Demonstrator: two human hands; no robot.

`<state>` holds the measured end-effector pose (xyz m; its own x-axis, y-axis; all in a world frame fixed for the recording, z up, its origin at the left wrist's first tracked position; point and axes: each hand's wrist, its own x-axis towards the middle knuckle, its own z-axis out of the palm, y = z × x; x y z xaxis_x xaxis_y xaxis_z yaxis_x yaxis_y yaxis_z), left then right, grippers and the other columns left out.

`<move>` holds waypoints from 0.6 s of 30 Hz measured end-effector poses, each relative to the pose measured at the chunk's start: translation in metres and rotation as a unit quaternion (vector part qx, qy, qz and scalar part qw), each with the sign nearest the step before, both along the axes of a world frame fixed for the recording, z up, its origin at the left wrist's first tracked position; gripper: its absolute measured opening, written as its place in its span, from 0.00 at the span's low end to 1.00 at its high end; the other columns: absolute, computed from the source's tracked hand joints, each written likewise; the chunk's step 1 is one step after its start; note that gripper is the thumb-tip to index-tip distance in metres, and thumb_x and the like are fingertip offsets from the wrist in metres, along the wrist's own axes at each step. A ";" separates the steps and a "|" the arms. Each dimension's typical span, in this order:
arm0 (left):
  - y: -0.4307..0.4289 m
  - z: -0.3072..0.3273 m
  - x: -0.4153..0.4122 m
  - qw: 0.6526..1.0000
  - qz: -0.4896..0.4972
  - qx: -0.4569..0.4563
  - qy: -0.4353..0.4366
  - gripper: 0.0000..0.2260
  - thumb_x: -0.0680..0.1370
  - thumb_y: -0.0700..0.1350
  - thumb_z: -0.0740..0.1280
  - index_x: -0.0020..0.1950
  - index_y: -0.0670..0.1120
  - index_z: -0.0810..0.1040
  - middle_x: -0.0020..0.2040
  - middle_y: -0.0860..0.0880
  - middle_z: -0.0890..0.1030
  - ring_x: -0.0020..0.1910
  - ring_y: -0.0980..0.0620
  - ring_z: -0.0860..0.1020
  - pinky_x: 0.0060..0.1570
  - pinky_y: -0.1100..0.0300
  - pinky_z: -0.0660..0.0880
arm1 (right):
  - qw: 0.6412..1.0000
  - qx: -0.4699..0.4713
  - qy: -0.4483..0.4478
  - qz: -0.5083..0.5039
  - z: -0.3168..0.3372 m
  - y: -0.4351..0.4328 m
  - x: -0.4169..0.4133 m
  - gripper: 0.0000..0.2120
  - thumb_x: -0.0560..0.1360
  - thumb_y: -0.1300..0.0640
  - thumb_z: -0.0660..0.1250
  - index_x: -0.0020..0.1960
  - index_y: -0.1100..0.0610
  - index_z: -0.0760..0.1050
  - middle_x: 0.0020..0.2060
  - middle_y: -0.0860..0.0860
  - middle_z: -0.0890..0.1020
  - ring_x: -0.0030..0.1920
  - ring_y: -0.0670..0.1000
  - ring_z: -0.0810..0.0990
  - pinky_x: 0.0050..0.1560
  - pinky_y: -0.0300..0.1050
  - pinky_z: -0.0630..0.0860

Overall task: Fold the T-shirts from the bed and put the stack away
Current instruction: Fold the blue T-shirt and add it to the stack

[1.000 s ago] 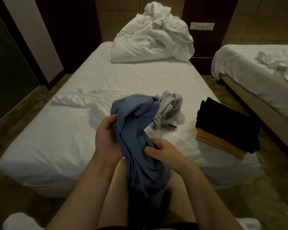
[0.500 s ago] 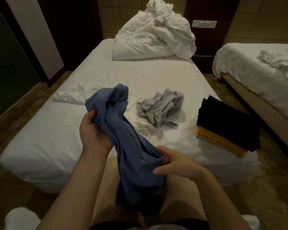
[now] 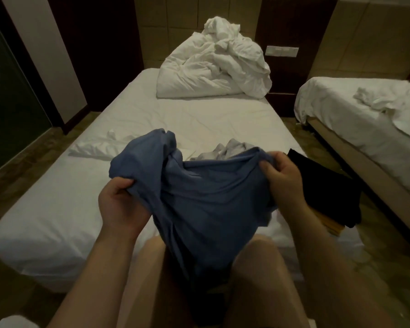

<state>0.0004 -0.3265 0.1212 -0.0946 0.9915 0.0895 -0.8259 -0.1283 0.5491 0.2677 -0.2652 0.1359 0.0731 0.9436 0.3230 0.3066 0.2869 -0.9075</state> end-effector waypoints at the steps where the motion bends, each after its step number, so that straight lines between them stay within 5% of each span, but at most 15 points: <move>1: -0.001 -0.001 -0.003 1.000 -0.007 0.014 0.005 0.20 0.58 0.42 0.68 0.50 0.44 0.83 0.51 0.47 0.82 0.50 0.48 0.81 0.49 0.58 0.78 | 0.999 0.029 -0.030 -0.006 0.014 0.006 0.004 0.08 0.77 0.62 0.63 0.42 0.52 0.72 0.36 0.48 0.76 0.38 0.47 0.74 0.41 0.36 0.70; 4: 0.012 0.005 -0.017 0.998 -0.056 -0.015 -0.011 0.17 0.72 0.48 0.63 0.57 0.46 0.81 0.59 0.47 0.80 0.58 0.49 0.78 0.56 0.56 0.75 | 0.987 0.103 -0.123 -0.026 0.056 0.021 0.011 0.02 0.77 0.58 0.63 0.46 0.54 0.72 0.37 0.43 0.75 0.38 0.41 0.73 0.38 0.28 0.67; 7: 0.031 0.011 -0.024 0.995 -0.083 0.028 0.058 0.25 0.82 0.55 0.45 0.74 0.44 0.62 0.74 0.46 0.63 0.74 0.52 0.53 0.74 0.56 0.48 | 0.976 0.140 -0.163 -0.036 0.090 0.032 0.010 0.03 0.78 0.55 0.62 0.47 0.54 0.73 0.39 0.48 0.77 0.40 0.46 0.75 0.44 0.40 0.71; 9: 0.045 0.028 -0.031 0.983 -0.167 0.050 0.055 0.22 0.78 0.51 0.64 0.67 0.40 0.72 0.69 0.42 0.71 0.71 0.49 0.65 0.71 0.53 0.61 | 0.972 0.150 -0.174 -0.044 0.111 0.034 0.008 0.06 0.78 0.54 0.61 0.48 0.57 0.74 0.41 0.52 0.79 0.42 0.49 0.76 0.45 0.46 0.72; 11: 0.048 0.044 -0.037 0.987 -0.156 0.002 0.046 0.19 0.58 0.44 0.81 0.45 0.41 0.83 0.59 0.40 0.79 0.58 0.43 0.79 0.53 0.49 0.78 | 0.970 0.158 -0.178 -0.048 0.128 0.035 0.005 0.06 0.78 0.55 0.61 0.48 0.57 0.74 0.43 0.53 0.79 0.43 0.50 0.75 0.45 0.46 0.71; 14: 0.052 0.066 -0.028 0.965 -0.194 -0.038 0.170 0.16 0.58 0.48 0.79 0.40 0.44 0.81 0.63 0.37 0.76 0.57 0.38 0.78 0.51 0.42 0.78 | 0.966 0.179 -0.182 -0.049 0.143 0.035 0.000 0.02 0.78 0.56 0.62 0.48 0.53 0.73 0.44 0.50 0.78 0.45 0.48 0.74 0.43 0.38 0.69; 18: 0.051 0.058 0.009 0.890 -0.222 -0.131 0.375 0.19 0.68 0.54 0.70 0.55 0.46 0.77 0.58 0.42 0.80 0.54 0.43 0.80 0.52 0.45 0.76 | 0.951 0.216 -0.218 -0.029 0.144 0.029 -0.014 0.05 0.76 0.58 0.64 0.51 0.56 0.76 0.44 0.50 0.78 0.46 0.48 0.75 0.46 0.39 0.70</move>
